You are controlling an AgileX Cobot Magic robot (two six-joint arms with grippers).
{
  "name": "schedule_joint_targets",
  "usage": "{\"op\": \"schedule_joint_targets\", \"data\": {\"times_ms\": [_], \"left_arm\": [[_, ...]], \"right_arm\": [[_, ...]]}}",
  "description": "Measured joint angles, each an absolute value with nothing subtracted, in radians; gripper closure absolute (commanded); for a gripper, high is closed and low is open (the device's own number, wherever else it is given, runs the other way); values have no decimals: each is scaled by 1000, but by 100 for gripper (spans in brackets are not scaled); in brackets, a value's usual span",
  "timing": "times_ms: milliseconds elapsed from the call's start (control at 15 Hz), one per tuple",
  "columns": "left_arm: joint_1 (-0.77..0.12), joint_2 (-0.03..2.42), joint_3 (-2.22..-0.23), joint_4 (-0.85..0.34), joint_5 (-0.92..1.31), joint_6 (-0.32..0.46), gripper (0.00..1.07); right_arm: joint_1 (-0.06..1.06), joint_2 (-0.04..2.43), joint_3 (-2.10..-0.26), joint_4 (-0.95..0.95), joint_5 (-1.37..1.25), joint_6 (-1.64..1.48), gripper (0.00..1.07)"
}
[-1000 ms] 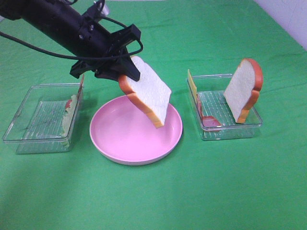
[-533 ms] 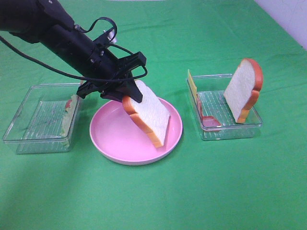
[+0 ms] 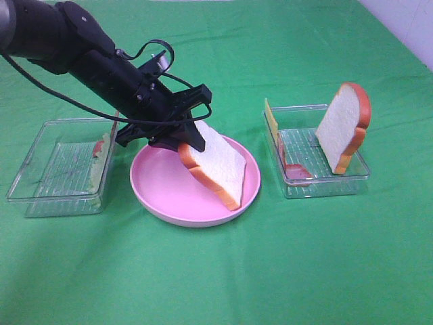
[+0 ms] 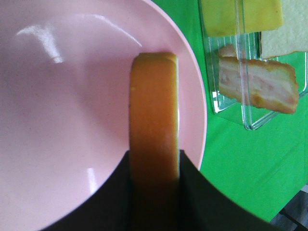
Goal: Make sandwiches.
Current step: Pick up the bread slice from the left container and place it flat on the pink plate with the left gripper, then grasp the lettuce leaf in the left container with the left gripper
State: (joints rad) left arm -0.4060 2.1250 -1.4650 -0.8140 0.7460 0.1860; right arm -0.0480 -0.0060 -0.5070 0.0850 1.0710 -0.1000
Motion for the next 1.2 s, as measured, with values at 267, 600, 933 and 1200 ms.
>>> {"op": "schedule_joint_targets", "data": {"times_ms": [267,600,933,1200], "left_arm": [[-412,2125,-1465,-782,773,186,53],[-417,2071,-1465,-599,792,140,42],[-417,1992,-1465,-369,813,-9,42],[-417,1874,-1465,-285,864,-101,42]], "right_arm": [[-48,-6,-507,85,1071,-100,34],[-48,-6,-507,85,1071,-100,34],[-48,-6,-507,85,1071,-100,34],[-48,-6,-507,85,1071,-100,34]]}}
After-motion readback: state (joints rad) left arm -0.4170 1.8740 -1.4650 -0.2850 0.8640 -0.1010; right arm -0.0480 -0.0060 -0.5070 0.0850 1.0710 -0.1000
